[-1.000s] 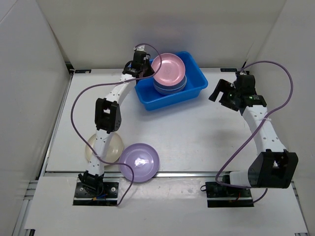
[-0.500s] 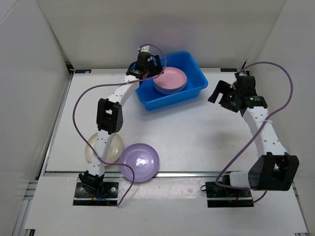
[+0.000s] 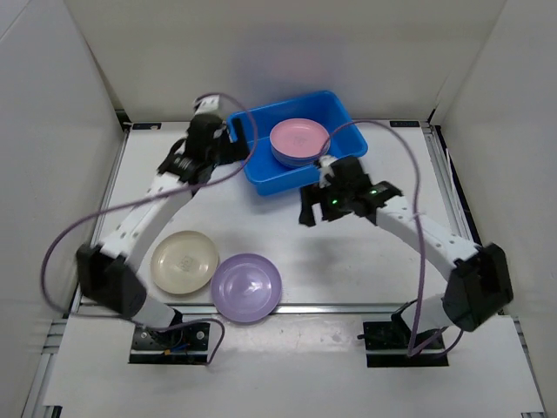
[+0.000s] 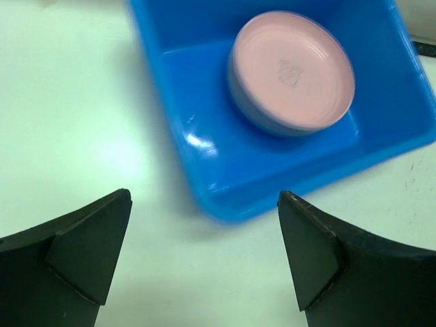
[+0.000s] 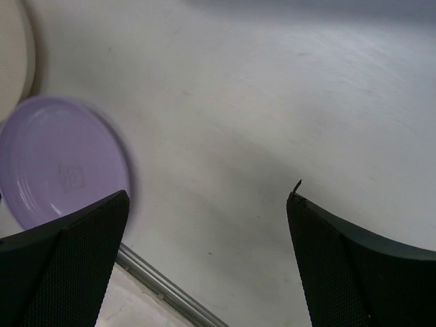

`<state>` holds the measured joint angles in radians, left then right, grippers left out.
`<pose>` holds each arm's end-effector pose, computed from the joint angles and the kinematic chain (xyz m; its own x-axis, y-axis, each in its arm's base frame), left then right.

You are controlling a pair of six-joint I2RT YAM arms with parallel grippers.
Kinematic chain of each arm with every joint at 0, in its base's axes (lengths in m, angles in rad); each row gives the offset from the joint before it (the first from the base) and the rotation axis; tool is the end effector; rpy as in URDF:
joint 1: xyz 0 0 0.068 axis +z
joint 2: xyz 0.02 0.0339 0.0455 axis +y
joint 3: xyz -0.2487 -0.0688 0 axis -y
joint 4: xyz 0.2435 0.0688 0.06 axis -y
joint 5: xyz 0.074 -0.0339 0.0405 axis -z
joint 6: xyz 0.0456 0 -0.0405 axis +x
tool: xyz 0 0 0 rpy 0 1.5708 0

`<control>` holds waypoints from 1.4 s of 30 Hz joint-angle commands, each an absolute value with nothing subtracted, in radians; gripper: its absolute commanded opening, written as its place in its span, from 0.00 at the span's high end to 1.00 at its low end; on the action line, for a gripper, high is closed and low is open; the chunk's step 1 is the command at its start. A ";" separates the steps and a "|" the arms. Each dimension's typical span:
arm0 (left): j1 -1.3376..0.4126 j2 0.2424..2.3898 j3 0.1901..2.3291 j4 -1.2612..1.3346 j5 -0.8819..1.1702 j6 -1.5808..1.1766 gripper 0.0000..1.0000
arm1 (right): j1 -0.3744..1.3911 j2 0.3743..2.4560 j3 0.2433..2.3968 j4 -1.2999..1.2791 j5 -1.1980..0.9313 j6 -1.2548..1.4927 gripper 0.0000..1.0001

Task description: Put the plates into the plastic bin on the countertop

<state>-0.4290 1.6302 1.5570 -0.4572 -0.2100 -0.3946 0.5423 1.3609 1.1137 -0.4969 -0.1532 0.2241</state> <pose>0.3534 -0.1512 0.3438 -0.5182 -0.1764 -0.8369 0.0477 0.9710 -0.2343 0.2590 0.1642 0.2747 -0.7003 -0.1656 -0.6943 -0.4621 0.8465 0.2643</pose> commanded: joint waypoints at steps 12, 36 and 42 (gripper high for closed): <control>-0.400 0.776 0.877 -0.969 -0.437 -0.868 0.01 | 0.905 1.715 1.055 -0.258 -0.273 0.163 0.07; -0.400 0.798 0.877 -1.111 -0.574 -1.025 0.01 | 0.881 1.642 1.184 -0.352 -0.078 0.215 1.00; -0.400 0.837 0.896 -1.056 -0.595 -0.973 0.01 | 0.706 1.525 1.284 -0.368 -0.121 0.221 1.00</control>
<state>-0.4030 0.8169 0.8761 -1.1046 -0.5583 -1.0130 0.7769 1.6035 1.2034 -0.3649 -0.1356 0.2195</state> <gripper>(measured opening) 0.992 0.012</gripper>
